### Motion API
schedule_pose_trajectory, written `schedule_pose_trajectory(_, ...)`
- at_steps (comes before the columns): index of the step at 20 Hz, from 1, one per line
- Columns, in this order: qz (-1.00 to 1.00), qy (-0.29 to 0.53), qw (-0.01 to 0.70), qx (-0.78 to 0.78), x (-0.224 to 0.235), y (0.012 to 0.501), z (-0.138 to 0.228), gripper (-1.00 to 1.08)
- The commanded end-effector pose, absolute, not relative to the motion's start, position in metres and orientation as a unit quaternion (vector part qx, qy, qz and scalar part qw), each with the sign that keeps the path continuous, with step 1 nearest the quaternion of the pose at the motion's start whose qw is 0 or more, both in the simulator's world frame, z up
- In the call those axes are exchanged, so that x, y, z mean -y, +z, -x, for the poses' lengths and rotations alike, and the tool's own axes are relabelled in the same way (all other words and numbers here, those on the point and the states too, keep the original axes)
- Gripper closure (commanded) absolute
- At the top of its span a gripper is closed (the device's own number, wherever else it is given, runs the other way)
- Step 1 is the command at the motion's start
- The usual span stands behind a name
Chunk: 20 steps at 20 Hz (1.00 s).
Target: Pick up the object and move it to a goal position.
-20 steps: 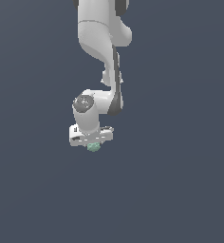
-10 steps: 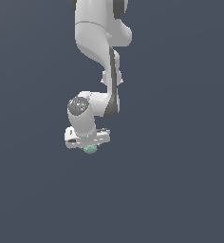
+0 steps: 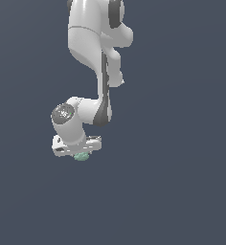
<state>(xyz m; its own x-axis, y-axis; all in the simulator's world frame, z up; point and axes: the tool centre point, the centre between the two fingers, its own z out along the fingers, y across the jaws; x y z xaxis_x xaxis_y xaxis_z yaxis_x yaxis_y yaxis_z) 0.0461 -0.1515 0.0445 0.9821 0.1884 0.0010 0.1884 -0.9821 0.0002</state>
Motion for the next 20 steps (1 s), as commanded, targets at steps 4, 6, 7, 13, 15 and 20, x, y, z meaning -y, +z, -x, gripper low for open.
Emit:
schedule_pose_trajectory(4, -0.996, 0.000, 0.000, -0.095, 0.178, 0.046, -0.068, 1.08)
schedule_pose_trajectory(6, -0.996, 0.000, 0.000, -0.095, 0.187, 0.047, -0.075, 1.08)
schedule_pose_trajectory(7, -0.996, 0.000, 0.000, -0.095, 0.191, 0.047, -0.078, 1.08)
schedule_pose_trajectory(13, -0.996, 0.000, 0.000, -0.095, 0.213, 0.048, -0.097, 1.08)
schedule_pose_trajectory(15, -0.996, 0.000, 0.000, -0.095, 0.218, 0.048, -0.102, 1.08)
schedule_pose_trajectory(20, -0.996, 0.000, 0.000, -0.095, 0.229, 0.049, -0.111, 1.08)
